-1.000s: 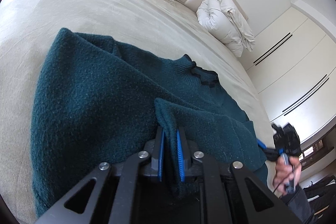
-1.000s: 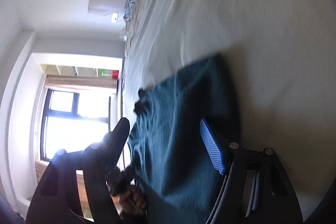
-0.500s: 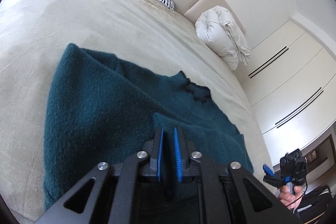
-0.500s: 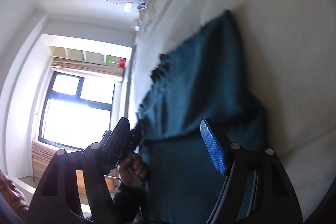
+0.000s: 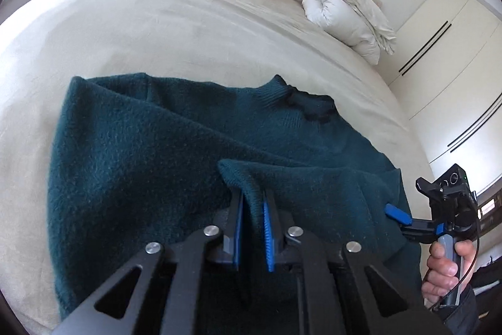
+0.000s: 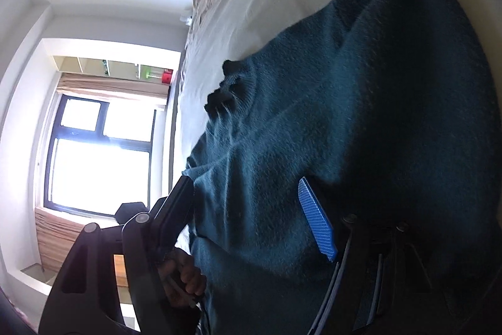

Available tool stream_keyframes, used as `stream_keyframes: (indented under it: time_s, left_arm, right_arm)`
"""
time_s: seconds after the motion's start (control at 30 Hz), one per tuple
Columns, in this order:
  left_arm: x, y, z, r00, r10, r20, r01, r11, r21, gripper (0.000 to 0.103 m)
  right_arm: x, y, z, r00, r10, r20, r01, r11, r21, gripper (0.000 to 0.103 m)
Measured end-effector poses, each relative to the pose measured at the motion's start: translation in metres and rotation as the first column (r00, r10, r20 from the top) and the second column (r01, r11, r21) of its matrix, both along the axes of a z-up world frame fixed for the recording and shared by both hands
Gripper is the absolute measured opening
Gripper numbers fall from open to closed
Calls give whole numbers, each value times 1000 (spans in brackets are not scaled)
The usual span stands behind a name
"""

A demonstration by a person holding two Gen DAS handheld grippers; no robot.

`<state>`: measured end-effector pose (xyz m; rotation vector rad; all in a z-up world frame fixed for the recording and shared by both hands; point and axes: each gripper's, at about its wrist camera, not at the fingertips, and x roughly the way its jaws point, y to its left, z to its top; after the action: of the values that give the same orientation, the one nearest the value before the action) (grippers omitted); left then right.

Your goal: Fold small clothes

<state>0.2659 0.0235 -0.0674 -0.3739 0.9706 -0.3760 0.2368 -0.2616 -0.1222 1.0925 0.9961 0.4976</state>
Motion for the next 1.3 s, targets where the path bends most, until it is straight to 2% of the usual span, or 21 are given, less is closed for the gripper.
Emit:
stream_keyframes:
  time_s: [0.07, 0.13, 0.3, 0.4, 0.47, 0.57, 0.77, 0.87, 0.97, 1.03, 1.17, 1.3]
  left_arm:
    - [-1, -4, 5, 1000, -9, 18, 8, 999, 46, 9]
    - [-1, -4, 9, 999, -11, 33, 9, 998, 59, 9]
    - [1, 8, 17, 997, 12, 77, -13, 1000, 9, 9]
    - [1, 10, 0, 999, 23, 38, -23, 1000, -4, 10]
    - [0, 17, -16, 999, 39, 15, -38, 998, -45, 12]
    - [1, 24, -17, 999, 39, 8, -38, 994, -99, 12]
    - [-2, 23, -17, 999, 40, 14, -39, 995, -93, 12]
    - [-2, 23, -19, 999, 41, 8, -40, 993, -109, 13]
    - [-2, 24, -20, 999, 38, 10, -37, 992, -119, 13]
    - [-2, 28, -24, 999, 40, 9, -39, 989, -144, 13]
    - [-2, 27, -24, 999, 43, 16, -40, 989, -143, 13]
    - [-5, 27, -25, 999, 45, 28, -42, 991, -128, 14]
  right_arm:
    - [6, 3, -1, 1000, -10, -7, 10, 1000, 6, 69]
    - [13, 5, 0, 1000, -23, -11, 23, 1000, 4, 69]
    - [20, -13, 4, 989, -149, 0, 149, 987, 58, 69]
    - [20, -25, 4, 980, -197, 9, 195, 976, 99, 69]
    - [20, -24, -4, 983, -183, -12, 183, 978, 95, 69]
    - [10, -18, -6, 989, -143, 37, 139, 987, 86, 68]
    - [-35, -18, 1, 993, -75, 95, 68, 995, 76, 69]
    - [-60, -21, -6, 997, -44, 57, 42, 998, 41, 68]
    - [-86, -43, 0, 996, -83, 45, 82, 996, 31, 68]
    - [-100, -62, 15, 987, -134, 86, 130, 990, 53, 70]
    - [-93, -89, 36, 969, -217, 122, 207, 975, 86, 75]
    - [-60, -85, 33, 976, -193, 97, 186, 980, 73, 75]
